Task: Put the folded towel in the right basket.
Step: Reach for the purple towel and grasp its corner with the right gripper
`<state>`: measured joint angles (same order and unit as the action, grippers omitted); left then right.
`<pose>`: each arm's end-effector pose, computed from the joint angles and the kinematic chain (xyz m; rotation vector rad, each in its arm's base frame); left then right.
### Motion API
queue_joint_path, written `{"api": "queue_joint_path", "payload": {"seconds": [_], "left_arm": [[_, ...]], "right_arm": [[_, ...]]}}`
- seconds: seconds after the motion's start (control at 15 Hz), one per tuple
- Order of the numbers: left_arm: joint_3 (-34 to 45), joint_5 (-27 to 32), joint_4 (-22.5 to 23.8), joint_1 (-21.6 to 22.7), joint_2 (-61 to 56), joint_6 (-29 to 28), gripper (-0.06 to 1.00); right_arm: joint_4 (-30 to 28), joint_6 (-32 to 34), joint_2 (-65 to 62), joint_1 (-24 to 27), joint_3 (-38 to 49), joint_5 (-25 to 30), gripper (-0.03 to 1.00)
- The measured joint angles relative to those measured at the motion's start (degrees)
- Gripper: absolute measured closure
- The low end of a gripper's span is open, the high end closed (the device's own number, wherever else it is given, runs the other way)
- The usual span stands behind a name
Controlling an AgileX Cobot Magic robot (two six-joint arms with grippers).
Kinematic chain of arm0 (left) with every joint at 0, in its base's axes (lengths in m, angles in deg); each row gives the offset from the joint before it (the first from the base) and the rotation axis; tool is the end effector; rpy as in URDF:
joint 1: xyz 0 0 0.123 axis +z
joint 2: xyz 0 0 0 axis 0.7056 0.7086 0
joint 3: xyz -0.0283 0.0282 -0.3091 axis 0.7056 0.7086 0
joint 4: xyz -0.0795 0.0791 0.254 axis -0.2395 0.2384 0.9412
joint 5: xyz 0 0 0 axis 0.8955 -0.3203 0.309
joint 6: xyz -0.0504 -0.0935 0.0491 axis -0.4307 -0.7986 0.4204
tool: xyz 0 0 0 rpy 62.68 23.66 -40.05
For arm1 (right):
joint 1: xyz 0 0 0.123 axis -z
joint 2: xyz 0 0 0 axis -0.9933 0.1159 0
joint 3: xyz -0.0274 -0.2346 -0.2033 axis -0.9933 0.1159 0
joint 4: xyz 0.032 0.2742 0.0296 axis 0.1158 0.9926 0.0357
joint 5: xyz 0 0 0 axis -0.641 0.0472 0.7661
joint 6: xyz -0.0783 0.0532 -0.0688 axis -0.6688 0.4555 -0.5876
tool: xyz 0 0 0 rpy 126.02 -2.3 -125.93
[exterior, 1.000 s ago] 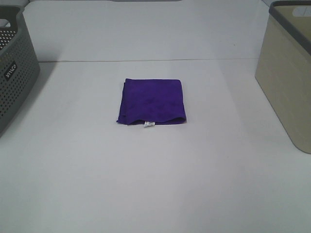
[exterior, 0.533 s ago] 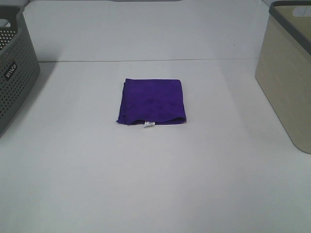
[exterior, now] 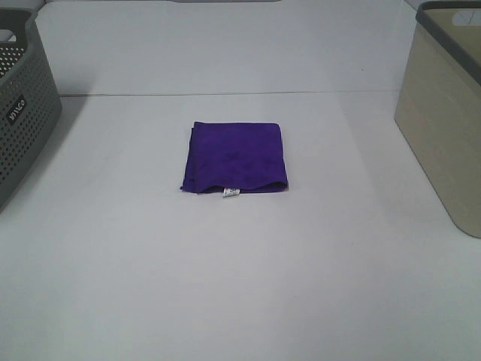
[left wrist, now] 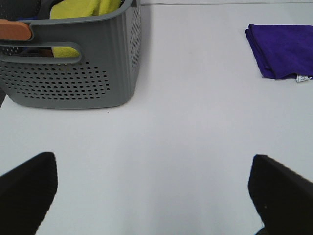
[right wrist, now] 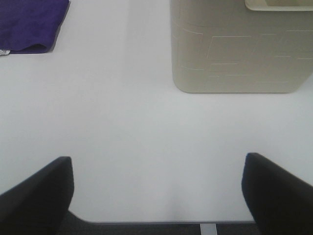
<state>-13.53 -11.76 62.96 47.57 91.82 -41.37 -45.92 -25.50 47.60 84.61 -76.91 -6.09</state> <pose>0.0209 -0.0047 0.2778 -0.0029 2.0725 -0.0111 0.0162 0.0072 0.2597 -0.0521 2.1237 0.0344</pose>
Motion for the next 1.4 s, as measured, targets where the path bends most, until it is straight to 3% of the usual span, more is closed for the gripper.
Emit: {"api": "queue_joint_path", "payload": {"seconds": [1.4], "left_arm": [[0.0, 0.0, 0.0, 0.0, -2.3, 0.0, -0.05]], "right_arm": [[0.0, 0.0, 0.0, 0.0, 0.0, 0.0, 0.07]]}}
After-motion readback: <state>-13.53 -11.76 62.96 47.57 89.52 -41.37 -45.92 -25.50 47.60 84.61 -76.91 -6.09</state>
